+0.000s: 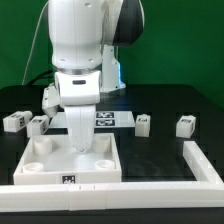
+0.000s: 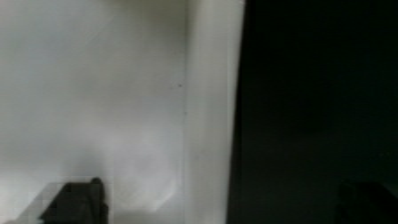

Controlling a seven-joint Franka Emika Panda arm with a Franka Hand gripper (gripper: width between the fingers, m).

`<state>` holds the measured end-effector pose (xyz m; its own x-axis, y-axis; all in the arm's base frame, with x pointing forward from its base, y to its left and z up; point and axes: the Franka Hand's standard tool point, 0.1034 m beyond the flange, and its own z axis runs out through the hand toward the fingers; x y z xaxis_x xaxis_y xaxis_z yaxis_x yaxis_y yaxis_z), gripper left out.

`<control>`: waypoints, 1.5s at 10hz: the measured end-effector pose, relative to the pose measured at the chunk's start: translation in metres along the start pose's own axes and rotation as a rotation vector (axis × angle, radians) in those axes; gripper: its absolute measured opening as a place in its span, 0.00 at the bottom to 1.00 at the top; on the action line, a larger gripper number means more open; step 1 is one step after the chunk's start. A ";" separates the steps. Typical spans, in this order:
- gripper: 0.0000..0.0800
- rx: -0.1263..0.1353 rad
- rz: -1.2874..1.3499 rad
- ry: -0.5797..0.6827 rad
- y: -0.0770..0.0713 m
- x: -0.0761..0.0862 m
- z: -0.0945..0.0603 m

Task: Assemble one leg

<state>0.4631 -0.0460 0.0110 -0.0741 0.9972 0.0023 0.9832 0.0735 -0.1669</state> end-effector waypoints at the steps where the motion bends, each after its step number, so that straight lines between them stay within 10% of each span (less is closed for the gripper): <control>1: 0.71 0.001 0.016 -0.001 0.001 0.000 -0.001; 3: 0.54 0.003 0.017 0.000 0.000 0.000 0.000; 5: 0.14 0.004 0.017 0.000 0.000 0.000 0.000; 15: 0.09 -0.017 0.061 0.003 0.005 0.011 -0.002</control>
Offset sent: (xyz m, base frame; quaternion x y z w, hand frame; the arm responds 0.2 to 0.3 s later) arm 0.0000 0.0000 0.0000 0.0000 0.0000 0.0000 1.0000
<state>0.4675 -0.0346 0.0120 -0.0137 0.9999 -0.0042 0.9886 0.0129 -0.1499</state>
